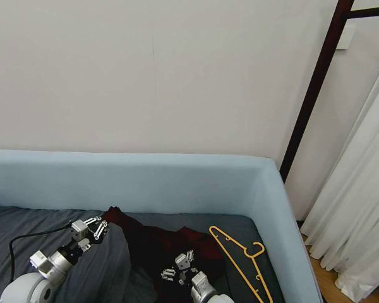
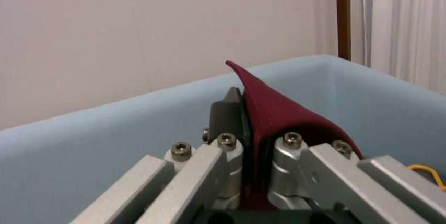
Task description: Pick up the clothes from the sofa and hang them on the clothes hanger.
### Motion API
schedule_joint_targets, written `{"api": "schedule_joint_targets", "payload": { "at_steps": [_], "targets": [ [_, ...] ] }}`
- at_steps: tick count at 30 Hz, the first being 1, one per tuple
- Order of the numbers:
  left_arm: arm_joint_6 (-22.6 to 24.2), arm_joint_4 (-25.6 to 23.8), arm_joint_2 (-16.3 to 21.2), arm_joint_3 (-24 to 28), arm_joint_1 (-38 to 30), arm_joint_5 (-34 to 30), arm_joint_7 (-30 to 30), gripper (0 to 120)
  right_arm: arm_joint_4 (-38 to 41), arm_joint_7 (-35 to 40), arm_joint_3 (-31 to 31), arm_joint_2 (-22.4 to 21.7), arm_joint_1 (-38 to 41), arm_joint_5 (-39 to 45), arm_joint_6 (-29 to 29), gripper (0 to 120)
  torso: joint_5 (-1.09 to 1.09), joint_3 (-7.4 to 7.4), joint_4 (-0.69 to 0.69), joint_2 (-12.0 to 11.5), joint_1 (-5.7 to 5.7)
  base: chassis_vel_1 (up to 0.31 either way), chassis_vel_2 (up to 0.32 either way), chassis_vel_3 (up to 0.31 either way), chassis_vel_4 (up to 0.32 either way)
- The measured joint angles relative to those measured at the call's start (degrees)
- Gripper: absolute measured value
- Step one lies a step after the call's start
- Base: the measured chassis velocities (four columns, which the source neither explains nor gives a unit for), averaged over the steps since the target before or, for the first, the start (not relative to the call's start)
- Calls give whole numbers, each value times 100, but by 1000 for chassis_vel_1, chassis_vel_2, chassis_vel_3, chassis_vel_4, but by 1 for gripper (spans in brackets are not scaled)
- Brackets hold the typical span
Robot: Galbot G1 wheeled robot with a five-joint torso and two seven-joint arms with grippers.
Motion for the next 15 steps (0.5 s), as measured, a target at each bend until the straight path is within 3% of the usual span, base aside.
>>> {"api": "schedule_joint_targets", "payload": {
  "at_steps": [7, 9, 15],
  "targets": [
    [-55, 31, -11, 0, -2, 4, -6, 0, 42, 169, 66, 9, -57, 101, -136, 45, 0, 0, 0, 0, 0, 0, 0, 0, 0],
    [-68, 38, -12, -2, 2, 5, -12, 0, 57, 138, 89, -4, -60, 115, -109, 41, 0, 0, 0, 0, 0, 0, 0, 0, 0],
    [-121, 68, -15, -17, 33, 27, -76, 0, 170, -481, 267, -141, -40, 369, 150, 19, 0, 0, 0, 0, 0, 0, 0, 0, 0]
  ]
}}
